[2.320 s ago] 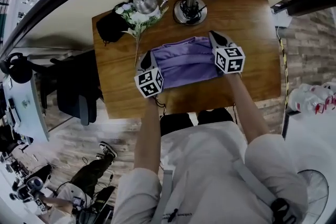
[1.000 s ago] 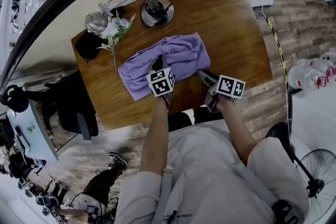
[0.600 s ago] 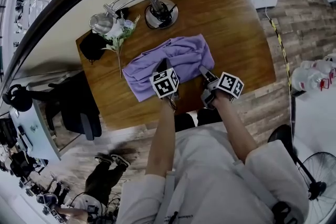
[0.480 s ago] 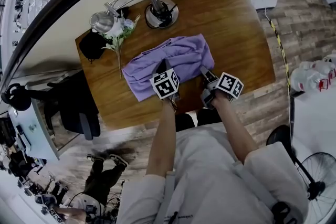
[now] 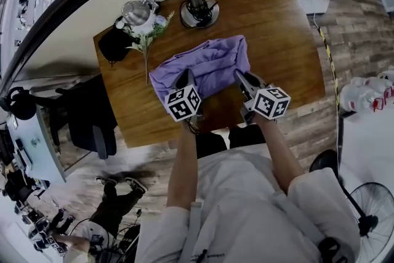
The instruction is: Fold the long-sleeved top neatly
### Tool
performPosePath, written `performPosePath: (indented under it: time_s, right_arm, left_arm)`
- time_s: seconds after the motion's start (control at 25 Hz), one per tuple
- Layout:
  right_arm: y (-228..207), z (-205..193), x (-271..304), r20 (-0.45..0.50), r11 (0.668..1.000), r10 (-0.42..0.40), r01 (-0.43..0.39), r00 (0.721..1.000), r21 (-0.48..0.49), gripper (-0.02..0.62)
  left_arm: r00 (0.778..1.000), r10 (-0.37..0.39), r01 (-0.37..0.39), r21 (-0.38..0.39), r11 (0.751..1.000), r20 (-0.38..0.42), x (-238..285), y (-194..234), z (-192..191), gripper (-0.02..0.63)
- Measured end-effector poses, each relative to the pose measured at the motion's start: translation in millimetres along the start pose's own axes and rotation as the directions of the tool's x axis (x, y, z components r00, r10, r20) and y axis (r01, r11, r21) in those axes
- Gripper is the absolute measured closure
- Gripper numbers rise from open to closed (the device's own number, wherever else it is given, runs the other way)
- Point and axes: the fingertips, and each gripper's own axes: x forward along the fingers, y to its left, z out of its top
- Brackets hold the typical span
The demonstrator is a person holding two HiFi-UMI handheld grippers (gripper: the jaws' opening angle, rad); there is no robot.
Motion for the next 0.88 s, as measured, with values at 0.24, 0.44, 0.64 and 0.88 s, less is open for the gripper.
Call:
performPosePath:
  time_s: [0.24,0.44,0.64,0.88]
  right_arm:
    - [69.4,4.4,20.0,-0.075,0.930,0.058,-0.081,0.995,-0.359,0.558]
    - [114.7,-12.6,34.6,-0.136,0.851,0.066,-0.127,0.988,-0.510,0.558]
    - [167.8,-46.3,50.4,-0.233,0.713,0.089,-0.226,0.968,-0.664,0.558]
    - [211.9,-103.8,68.4,-0.336,0.554,0.076,-0.320,0.939,-0.769,0.558]
  left_arm:
    - [0.999,0.025,-0.024,-0.010,1.000,0.037,-44.8,64.9,11.3,0.583]
    - [0.999,-0.025,0.027,-0.064,0.998,0.036,-66.1,95.8,10.1,0.583]
    - [0.999,-0.019,0.022,-0.104,0.994,0.036,-90.1,125.7,-1.0,0.583]
    - [0.999,-0.011,0.016,-0.151,0.988,0.032,-112.4,157.1,-19.9,0.583]
